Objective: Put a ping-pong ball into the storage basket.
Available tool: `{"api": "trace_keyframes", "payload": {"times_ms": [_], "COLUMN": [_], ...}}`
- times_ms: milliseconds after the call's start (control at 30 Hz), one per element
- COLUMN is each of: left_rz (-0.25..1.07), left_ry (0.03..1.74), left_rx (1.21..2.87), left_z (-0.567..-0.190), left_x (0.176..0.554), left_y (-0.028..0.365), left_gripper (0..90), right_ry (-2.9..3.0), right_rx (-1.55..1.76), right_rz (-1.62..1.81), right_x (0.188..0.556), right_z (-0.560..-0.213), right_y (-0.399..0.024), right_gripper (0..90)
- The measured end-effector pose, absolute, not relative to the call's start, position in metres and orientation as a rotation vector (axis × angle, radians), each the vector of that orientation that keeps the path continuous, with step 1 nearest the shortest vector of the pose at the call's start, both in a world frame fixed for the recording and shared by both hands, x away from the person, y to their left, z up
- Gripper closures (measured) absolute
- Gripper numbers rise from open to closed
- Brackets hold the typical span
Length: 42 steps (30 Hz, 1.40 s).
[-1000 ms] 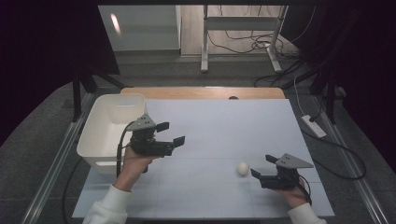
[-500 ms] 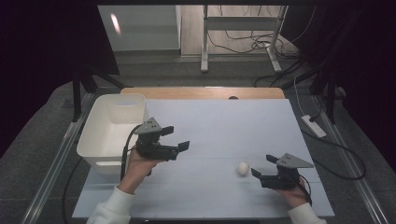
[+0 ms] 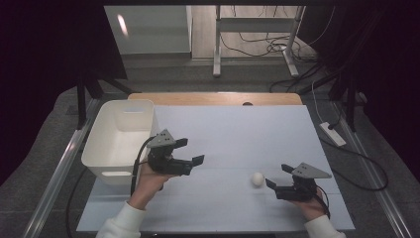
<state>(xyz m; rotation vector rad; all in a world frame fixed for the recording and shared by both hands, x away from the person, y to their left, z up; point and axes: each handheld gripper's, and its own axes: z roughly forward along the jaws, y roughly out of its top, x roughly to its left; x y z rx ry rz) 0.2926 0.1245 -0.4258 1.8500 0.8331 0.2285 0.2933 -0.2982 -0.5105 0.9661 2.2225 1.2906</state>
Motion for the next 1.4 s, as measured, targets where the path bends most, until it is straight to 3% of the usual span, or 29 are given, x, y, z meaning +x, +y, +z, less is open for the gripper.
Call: {"api": "trace_keyframes", "payload": {"times_ms": [1400], "left_rz": [0.197], "left_ry": [0.791], "left_rx": [1.921], "left_z": [-0.457], "left_x": [0.279], "left_y": [0.093], "left_gripper": [13.1], "right_ry": [2.241], "right_rx": [0.93], "right_rz": [1.29], "right_x": [0.296], "right_z": [-0.511], "right_y": [-0.292], "right_gripper": [15.4]}}
